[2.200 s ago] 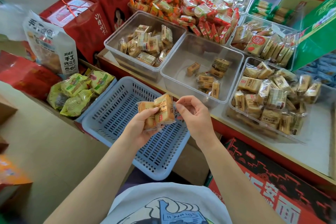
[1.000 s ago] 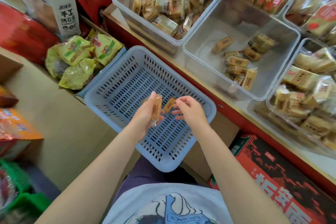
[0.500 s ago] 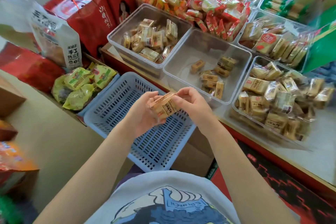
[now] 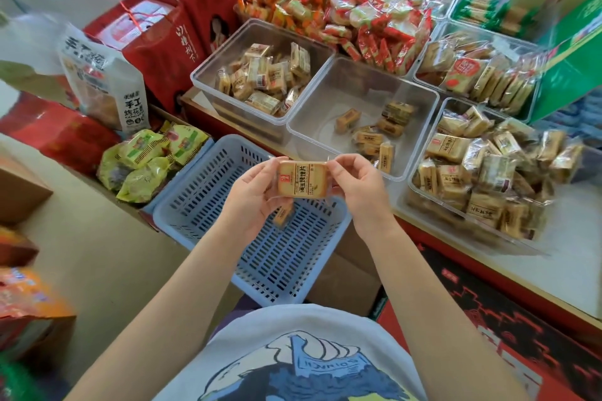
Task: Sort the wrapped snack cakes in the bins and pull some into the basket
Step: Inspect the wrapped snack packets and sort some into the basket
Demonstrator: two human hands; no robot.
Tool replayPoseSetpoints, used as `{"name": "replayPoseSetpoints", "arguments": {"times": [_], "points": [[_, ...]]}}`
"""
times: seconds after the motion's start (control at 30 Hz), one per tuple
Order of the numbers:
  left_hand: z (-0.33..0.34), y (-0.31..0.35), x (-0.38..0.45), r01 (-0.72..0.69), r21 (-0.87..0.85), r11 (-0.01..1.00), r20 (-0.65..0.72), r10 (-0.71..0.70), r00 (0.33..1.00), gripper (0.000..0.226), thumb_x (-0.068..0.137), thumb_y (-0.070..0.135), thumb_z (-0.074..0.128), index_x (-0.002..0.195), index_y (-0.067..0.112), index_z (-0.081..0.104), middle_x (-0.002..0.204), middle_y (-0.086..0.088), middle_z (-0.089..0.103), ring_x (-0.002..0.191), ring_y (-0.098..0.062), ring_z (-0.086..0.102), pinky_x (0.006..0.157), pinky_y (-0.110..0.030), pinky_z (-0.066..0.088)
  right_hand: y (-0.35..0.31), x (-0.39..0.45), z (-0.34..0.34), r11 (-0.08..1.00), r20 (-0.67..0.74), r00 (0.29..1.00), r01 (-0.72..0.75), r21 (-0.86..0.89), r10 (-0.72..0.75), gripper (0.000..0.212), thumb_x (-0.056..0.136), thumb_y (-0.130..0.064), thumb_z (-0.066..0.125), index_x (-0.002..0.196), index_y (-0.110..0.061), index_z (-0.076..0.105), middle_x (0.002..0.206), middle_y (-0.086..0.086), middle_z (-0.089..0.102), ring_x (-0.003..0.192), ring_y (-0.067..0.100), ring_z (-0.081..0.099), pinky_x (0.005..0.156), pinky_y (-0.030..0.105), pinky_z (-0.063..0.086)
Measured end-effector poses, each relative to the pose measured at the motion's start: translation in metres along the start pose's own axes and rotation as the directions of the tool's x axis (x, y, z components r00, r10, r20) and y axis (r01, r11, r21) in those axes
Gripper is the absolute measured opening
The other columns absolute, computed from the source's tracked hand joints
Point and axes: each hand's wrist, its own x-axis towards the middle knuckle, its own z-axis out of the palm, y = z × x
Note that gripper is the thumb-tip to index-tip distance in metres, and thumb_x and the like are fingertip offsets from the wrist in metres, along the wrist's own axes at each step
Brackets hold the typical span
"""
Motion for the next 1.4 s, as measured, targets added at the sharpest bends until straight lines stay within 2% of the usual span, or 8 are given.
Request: {"name": "replayPoseSetpoints", "arguments": {"times": [0.23, 0.43, 0.63, 0.73, 0.87, 1.2, 1.33, 1.4], "points": [[0.014, -0.004, -0.005, -0.131, 0.231, 0.964, -0.22, 0.183, 0.958, 0.027, 0.105, 0.021, 0.058, 0.085, 0.024, 0.077, 0.076, 0.004, 0.078, 0.073, -0.009, 0.075, 0.06, -0.021, 0.058, 0.005, -0.005, 0.008, 0.985, -0.11, 0.991, 0.061, -0.16, -0.079, 0.018, 0.107, -0.018, 0.05, 0.089, -0.018, 0.051, 0.088, 0.005, 0.061, 0.079, 0.015, 0.06, 0.065, 0.03, 0.055], [0.018, -0.006, -0.005, -0.147, 0.334, 0.931, -0.195, 0.221, 0.956, 0.028, 0.107, 0.021, 0.052, 0.088, 0.022, 0.073, 0.078, 0.002, 0.072, 0.062, -0.002, 0.062, 0.051, -0.013, 0.044, 0.006, -0.01, 0.012, 0.971, -0.13, 0.986, 0.069, -0.229, -0.101, 0.017, 0.11, -0.018, 0.038, 0.096, -0.011, 0.042, 0.083, 0.001, 0.051, 0.068, 0.008, 0.051, 0.052, 0.012, 0.042], [0.016, -0.009, -0.001, -0.217, 0.494, 0.842, -0.203, 0.355, 0.913, 0.025, 0.105, 0.024, 0.055, 0.097, 0.019, 0.078, 0.089, 0.0, 0.075, 0.086, -0.017, 0.072, 0.076, -0.039, 0.061, 0.005, -0.011, 0.014, 0.974, -0.203, 0.971, 0.084, -0.208, -0.127, 0.014, 0.109, -0.02, 0.044, 0.097, -0.013, 0.047, 0.088, 0.002, 0.061, 0.072, 0.007, 0.061, 0.055, 0.014, 0.047], [0.018, -0.005, -0.001, -0.188, 0.471, 0.862, -0.154, 0.29, 0.944, 0.028, 0.108, 0.022, 0.051, 0.102, 0.013, 0.076, 0.092, -0.006, 0.076, 0.081, -0.017, 0.072, 0.065, -0.031, 0.058, 0.003, -0.01, 0.012, 0.997, -0.231, 0.973, -0.012, -0.075, -0.005, 0.013, 0.107, -0.027, 0.051, 0.102, -0.015, 0.054, 0.088, 0.006, 0.07, 0.066, 0.006, 0.067, 0.05, 0.017, 0.048], [0.021, 0.008, -0.011, -0.07, 0.129, 0.989, -0.036, 0.075, 0.997, 0.026, 0.109, 0.012, 0.045, 0.12, -0.001, 0.065, 0.103, -0.019, 0.072, 0.052, -0.002, 0.064, 0.042, -0.011, 0.043, -0.004, -0.013, 0.007, 0.984, -0.14, 0.98, -0.122, 0.128, 0.139, 0.023, 0.106, -0.032, 0.054, 0.106, -0.012, 0.065, 0.076, -0.002, 0.072, 0.054, 0.003, 0.063, 0.043, 0.018, 0.041], [0.024, 0.002, -0.005, -0.073, 0.059, 0.996, -0.076, 0.077, 0.994, 0.02, 0.107, 0.017, 0.052, 0.113, 0.004, 0.066, 0.098, -0.014, 0.075, 0.065, -0.011, 0.067, 0.045, -0.015, 0.046, -0.003, -0.013, 0.012, 0.978, -0.198, 0.972, -0.091, 0.188, 0.129, 0.015, 0.107, -0.025, 0.051, 0.096, -0.019, 0.058, 0.083, 0.001, 0.071, 0.064, 0.007, 0.068, 0.048, 0.023, 0.048], [0.017, 0.004, -0.001, 0.008, 0.124, 0.992, 0.077, -0.018, 0.997, 0.024, 0.108, 0.023, 0.05, 0.127, 0.014, 0.062, 0.071, -0.003, 0.068, 0.052, -0.01, 0.048, 0.044, -0.018, 0.039, -0.006, -0.005, 0.003, 0.97, -0.239, 0.958, -0.105, 0.218, 0.157, 0.014, 0.108, -0.026, 0.05, 0.1, -0.018, 0.058, 0.097, 0.01, 0.072, 0.083, 0.022, 0.07, 0.046, 0.02, 0.047], [0.015, 0.004, 0.0, 0.021, 0.187, 0.982, 0.149, -0.05, 0.988, 0.026, 0.109, 0.022, 0.047, 0.128, 0.018, 0.064, 0.066, -0.001, 0.059, 0.052, -0.01, 0.046, 0.048, -0.021, 0.038, -0.008, 0.001, 0.003, 0.967, -0.245, 0.956, -0.103, 0.231, 0.16, 0.015, 0.107, -0.026, 0.051, 0.102, -0.016, 0.06, 0.104, 0.017, 0.072, 0.092, 0.033, 0.072, 0.06, 0.032, 0.058]]}}
